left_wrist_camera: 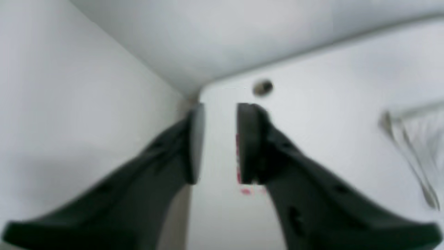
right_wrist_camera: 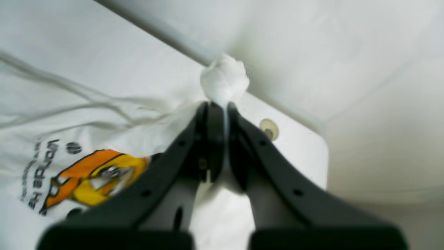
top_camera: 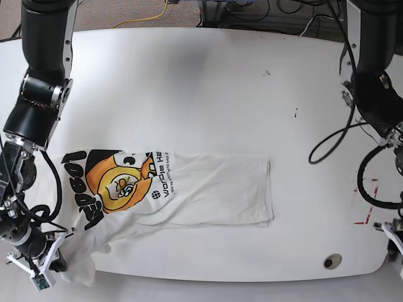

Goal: Layout the t-shirt on the table in an organized manner, then fold the t-shirt properly
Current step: 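Lower the left gripper onto the shirt's opposite end and grasp it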

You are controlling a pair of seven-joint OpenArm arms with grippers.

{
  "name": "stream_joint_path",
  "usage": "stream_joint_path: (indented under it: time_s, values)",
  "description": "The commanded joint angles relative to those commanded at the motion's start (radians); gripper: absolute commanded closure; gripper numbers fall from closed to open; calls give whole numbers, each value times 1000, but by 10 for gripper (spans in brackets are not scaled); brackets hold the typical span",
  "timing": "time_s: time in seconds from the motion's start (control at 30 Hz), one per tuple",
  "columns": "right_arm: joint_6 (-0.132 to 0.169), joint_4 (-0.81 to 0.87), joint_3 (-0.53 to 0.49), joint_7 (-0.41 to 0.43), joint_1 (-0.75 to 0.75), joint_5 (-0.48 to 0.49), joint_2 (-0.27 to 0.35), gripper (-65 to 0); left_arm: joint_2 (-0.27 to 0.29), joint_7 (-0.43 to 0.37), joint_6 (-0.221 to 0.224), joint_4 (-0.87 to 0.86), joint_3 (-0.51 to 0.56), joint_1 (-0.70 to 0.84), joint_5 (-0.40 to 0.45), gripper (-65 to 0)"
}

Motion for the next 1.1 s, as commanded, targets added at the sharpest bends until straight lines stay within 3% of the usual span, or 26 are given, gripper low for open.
stream_joint_path:
  time_s: [0.2, 0.33, 0.53, 0.67, 0.93, 1.1]
  values:
    - [0, 28, 54, 0, -84, 0, -46, 0, 38, 0, 0, 2, -21, 183, -117, -322]
    - [0, 52, 57, 0, -140, 0, -52, 0, 110, -3, 0, -23, -21, 281, -150, -339]
    - [0, 94, 57, 0, -195, -5, -87, 0, 209, -28, 0, -149, -21, 327, -86, -364]
    - [0, 115, 57, 0, -236, -5, -94, 0, 282, -97, 0, -270, -21, 334, -32, -369]
    - [0, 133, 58, 0, -267, -5, -109, 0, 348, -221, 4, -463, -20, 322, -26, -369]
    - [0, 133, 60, 0, -273, -2, -110, 0, 379, -311, 39, -628, -20, 273, -26, -369]
